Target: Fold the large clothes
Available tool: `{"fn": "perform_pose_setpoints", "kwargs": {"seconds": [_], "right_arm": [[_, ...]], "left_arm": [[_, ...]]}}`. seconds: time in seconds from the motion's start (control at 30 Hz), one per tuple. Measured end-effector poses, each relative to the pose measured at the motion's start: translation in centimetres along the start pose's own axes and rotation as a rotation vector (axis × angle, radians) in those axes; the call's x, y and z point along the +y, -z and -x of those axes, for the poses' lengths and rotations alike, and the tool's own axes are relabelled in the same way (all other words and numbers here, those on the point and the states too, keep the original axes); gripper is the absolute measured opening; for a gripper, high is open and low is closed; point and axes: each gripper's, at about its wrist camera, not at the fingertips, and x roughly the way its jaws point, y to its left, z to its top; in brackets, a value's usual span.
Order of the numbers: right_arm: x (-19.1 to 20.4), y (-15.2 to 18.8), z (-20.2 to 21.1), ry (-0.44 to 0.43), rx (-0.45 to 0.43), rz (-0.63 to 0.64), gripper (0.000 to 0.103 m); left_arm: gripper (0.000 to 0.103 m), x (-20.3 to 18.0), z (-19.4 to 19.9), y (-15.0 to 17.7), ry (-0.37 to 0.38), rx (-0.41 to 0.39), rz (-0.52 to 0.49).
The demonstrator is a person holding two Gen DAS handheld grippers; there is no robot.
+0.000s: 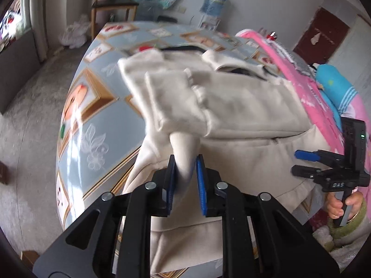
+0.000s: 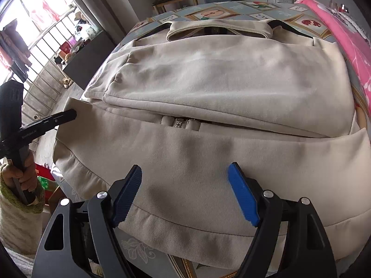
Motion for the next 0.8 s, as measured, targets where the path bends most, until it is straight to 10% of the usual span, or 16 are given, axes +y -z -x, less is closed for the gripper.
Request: {"fn": "perform_pose_setpoints", "kwargs": {"seconds": [0.37, 0.8], "right_arm": [[0.0, 0.1, 0.1, 0.001, -0.006, 0.001, 0.075], [0.0, 0.2, 0.1, -0.003, -0.013, -0.002, 0.075]], "left_arm": [[0.032, 1.8, -0.2, 1.1, 0.207, 0.038, 0.079], [0.023, 0.0, -1.3, -0.1, 0.108, 0.004, -0.006]]}}
